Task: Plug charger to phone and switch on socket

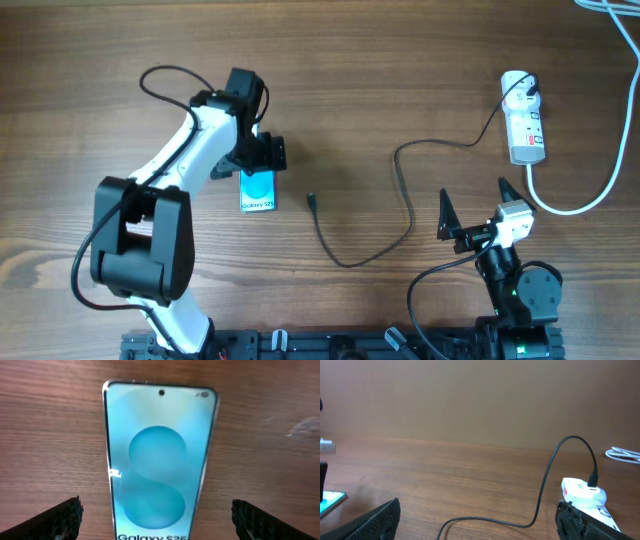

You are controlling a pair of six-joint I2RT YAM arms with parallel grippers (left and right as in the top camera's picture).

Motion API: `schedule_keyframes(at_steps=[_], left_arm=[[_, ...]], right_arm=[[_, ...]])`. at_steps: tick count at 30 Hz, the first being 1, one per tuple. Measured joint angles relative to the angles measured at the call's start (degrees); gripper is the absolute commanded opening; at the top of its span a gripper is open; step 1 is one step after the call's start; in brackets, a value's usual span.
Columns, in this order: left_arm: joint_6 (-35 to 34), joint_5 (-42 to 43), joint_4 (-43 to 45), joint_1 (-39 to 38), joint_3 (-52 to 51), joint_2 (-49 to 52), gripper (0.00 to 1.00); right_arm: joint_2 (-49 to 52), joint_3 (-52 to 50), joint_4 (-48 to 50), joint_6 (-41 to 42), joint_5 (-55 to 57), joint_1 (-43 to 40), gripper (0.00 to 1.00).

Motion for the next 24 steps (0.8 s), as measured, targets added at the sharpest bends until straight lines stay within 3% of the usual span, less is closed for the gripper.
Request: schedule_keyframes(at_steps=[18, 24], left_arm=[[-0.37, -0.85, 14.84, 0.0, -7.98, 0.0, 1.0], [-0.83, -0.85, 14.75, 0.0, -8.0, 0.0, 0.99]], right_arm=[[0.0, 0.0, 0.0, -0.02, -0.02, 0.0, 1.0], [0.0, 0.0, 0.02, -0.02, -0.02, 0.0, 1.0]])
